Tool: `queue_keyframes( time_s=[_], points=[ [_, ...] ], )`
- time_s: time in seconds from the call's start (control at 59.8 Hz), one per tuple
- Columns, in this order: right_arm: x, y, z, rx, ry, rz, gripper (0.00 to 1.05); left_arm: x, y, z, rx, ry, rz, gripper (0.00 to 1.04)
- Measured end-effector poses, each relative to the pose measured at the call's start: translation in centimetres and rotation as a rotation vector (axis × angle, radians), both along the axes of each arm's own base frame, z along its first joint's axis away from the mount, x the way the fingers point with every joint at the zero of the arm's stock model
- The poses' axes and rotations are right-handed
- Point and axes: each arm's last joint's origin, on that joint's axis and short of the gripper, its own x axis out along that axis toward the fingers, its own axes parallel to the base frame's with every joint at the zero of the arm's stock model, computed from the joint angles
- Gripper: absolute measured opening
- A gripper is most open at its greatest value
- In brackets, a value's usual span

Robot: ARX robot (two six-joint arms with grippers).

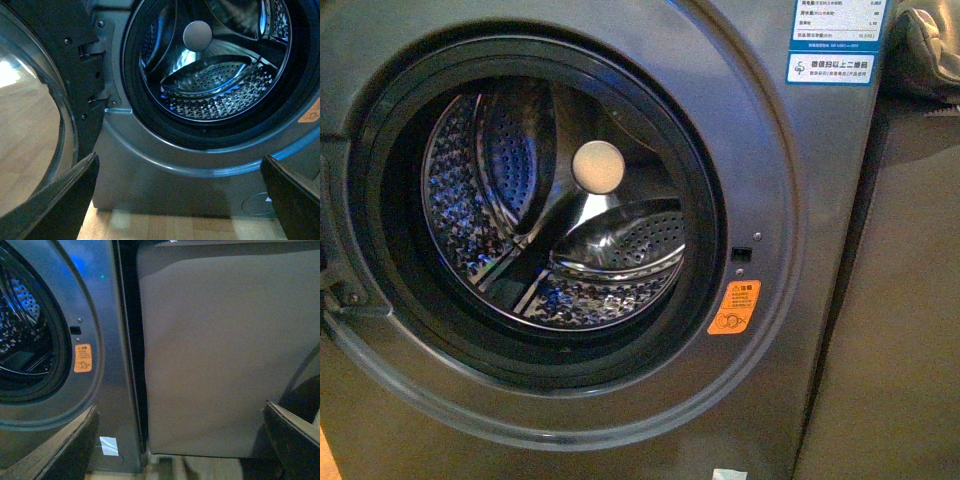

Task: Put clothes into washing machine

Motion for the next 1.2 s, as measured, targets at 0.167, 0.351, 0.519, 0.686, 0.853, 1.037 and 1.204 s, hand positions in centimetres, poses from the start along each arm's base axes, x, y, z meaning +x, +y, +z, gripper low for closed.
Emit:
queue_keyframes(
  time_s=[0.167, 0.351, 0.519, 0.686, 0.853, 1.037, 1.204],
  points=[
    [0.0, 0.0, 0.0, 0.0, 0.0, 0.0, 0.97, 0.0, 0.0, 0.0, 0.0, 0.0, 0.0, 0.98],
    [0.0, 0.0, 0.0, 0.0, 0.0, 0.0, 0.97, 0.0, 0.0, 0.0, 0.0, 0.0, 0.0, 0.98],
    [0.0, 0.0, 0.0, 0.0, 0.0, 0.0, 0.97, 0.0, 0.0, 0.0, 0.0, 0.0, 0.0, 0.98],
    [0.2, -0.3, 1.5, 0.064, -0.168, 0.166, 0.97, 0.0, 0.0, 0.0, 0.0, 0.0, 0.0, 0.98],
    [0.7, -2.6, 3.8, 0.074, -0.312, 0.285, 0.97, 0.0, 0.0, 0.0, 0.0, 0.0, 0.001, 0.98],
    [2.1, -9.5, 6.1, 0.108, -0.371, 0.09, 0.97, 0.0, 0.0, 0.0, 0.0, 0.0, 0.0, 0.98],
    [3.9, -15.7, 7.7, 0.149, -0.266, -0.086, 0.97, 0.0, 0.0, 0.0, 0.0, -0.001, 0.0, 0.98]
  ],
)
